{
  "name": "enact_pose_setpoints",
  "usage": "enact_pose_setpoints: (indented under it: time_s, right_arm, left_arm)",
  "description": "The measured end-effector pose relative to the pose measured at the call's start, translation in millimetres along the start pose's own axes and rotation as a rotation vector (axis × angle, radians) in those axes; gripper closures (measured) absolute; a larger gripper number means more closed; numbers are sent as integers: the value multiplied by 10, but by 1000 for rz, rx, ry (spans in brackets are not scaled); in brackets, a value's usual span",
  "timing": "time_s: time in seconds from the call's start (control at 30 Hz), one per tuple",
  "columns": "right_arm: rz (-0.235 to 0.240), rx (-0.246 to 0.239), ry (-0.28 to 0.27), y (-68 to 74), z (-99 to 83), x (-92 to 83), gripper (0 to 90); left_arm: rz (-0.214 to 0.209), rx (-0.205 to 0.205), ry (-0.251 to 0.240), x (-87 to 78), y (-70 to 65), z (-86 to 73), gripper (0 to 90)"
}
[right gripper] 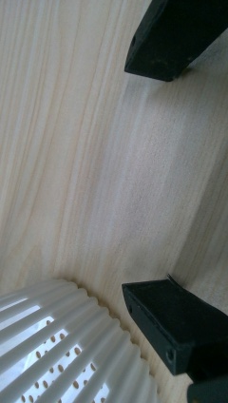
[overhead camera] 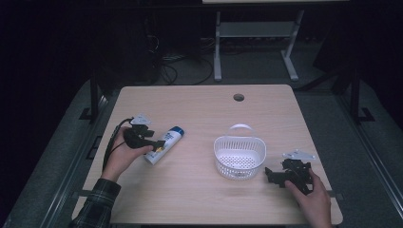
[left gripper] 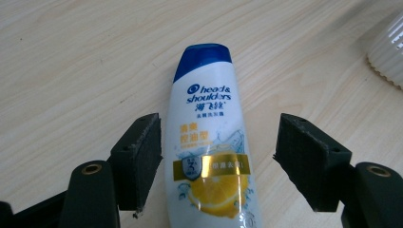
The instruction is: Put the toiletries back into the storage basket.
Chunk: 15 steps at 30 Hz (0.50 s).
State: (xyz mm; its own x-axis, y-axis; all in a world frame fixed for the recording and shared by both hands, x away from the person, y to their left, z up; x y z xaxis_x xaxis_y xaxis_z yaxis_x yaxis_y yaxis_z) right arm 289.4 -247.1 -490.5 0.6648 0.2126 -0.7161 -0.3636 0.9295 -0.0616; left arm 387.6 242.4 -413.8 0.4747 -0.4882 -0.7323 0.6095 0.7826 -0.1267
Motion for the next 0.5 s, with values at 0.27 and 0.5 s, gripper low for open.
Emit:
enact_pose_setpoints:
  time_s: [0.27, 0.5]
  right_arm:
    - [0, 0, 0, 0, 0, 0, 0]
    - [0, 0, 0, 0, 0, 0, 0]
  left_arm:
    - [5, -3, 22, 90, 35, 112, 312]
    - [5, -1, 40, 160, 53, 201, 311]
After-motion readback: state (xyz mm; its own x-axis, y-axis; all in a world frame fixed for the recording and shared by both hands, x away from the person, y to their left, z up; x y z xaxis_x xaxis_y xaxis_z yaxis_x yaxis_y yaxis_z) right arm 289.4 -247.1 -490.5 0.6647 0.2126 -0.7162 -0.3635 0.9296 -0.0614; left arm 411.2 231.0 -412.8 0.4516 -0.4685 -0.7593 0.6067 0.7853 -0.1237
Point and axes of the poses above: each handheld gripper's, and its own axes: x roughly forward along the jaws, z roughly out of its top, y roughly to its left, the point moved 1 cm from there along x, roughly forward along the jaws, and after that the axes turned 7 degrees about -x, right-handed, at the moved point
